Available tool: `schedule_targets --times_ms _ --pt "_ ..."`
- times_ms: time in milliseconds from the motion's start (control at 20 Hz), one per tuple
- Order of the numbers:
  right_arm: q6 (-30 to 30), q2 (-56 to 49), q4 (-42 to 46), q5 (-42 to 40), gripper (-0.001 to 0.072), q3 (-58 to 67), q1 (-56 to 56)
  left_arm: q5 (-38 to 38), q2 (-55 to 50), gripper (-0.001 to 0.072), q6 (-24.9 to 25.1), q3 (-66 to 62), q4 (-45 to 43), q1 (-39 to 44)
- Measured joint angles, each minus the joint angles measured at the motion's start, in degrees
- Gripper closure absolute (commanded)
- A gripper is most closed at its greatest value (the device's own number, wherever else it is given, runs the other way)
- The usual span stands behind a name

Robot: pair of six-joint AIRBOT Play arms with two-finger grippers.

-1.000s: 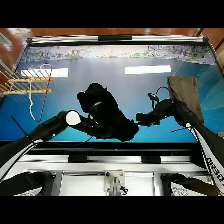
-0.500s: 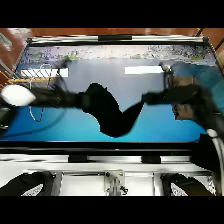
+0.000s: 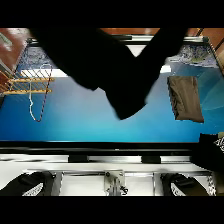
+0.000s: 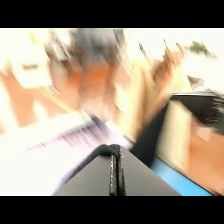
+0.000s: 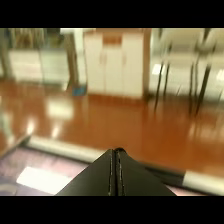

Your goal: Fold the shirts.

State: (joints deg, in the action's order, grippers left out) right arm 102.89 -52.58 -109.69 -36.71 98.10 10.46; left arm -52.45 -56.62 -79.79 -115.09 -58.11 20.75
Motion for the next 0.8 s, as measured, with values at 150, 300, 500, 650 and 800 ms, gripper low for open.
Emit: schedule_targets --times_ms 150,300,500,650,800 --pt "0.4 0.4 5.5 1.8 0.0652 4.9 0.0 -2.1 2.3 0.0671 -5.0 -1.3 -12.0 -0.1" --pt "-0.2 0.5 10.9 2.3 0.0652 6.8 0.0 -7.8 3.2 0.0671 -8.9 -1.4 -23.4 -0.1" --pt "-1.6 0.6 16.5 3.2 0.0652 7.7 0.0 -15.7 3.8 0.0671 -11.0 -1.2 -31.0 -0.1" --pt "-1.8 1.2 19.8 4.0 0.0652 7.9 0.0 -18.2 5.0 0.0671 -11.6 -1.1 -33.3 -0.1" --pt "-2.4 3.0 22.5 7.8 0.0653 8.0 0.0 -19.0 7.3 0.0671 -11.8 -1.1 -34.2 0.0"
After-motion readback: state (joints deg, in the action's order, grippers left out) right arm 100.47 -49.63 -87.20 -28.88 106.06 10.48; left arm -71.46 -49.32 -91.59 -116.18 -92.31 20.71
